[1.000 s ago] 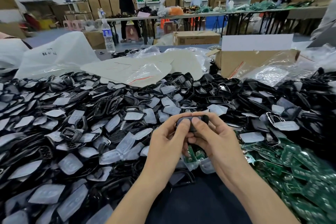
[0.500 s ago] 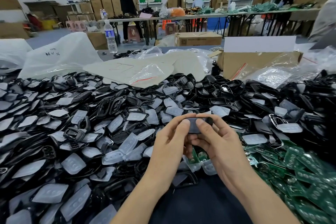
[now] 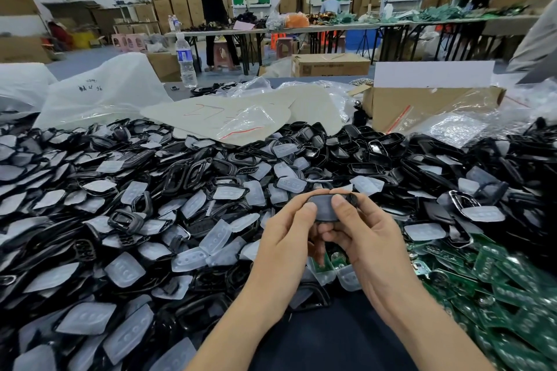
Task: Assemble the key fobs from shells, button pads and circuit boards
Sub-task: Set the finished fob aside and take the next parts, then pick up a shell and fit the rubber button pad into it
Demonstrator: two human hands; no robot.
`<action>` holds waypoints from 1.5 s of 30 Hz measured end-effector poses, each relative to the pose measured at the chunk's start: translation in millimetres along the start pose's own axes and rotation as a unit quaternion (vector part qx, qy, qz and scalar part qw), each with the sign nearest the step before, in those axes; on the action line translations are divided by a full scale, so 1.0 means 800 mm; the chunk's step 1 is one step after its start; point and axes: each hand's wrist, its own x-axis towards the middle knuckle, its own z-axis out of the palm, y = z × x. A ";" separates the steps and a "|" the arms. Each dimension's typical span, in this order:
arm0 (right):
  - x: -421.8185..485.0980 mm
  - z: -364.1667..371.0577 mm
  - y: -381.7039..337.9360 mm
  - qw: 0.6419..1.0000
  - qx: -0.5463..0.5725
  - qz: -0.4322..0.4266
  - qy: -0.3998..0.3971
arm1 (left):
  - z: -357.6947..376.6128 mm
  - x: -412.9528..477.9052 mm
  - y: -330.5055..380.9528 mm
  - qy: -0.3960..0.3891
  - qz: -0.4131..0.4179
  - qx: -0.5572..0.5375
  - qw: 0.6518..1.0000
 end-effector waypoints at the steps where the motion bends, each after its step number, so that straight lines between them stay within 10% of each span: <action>1: 0.000 0.000 0.001 1.000 -0.005 0.001 0.003 | 0.000 0.000 -0.002 0.011 0.006 0.017 1.000; 13: 0.001 -0.002 0.002 0.998 -0.044 -0.021 0.030 | -0.001 0.000 -0.007 0.052 0.073 0.161 0.983; 45: 0.006 -0.015 0.001 0.999 -0.051 -0.007 0.001 | -0.010 0.001 -0.007 -0.005 0.025 0.119 0.993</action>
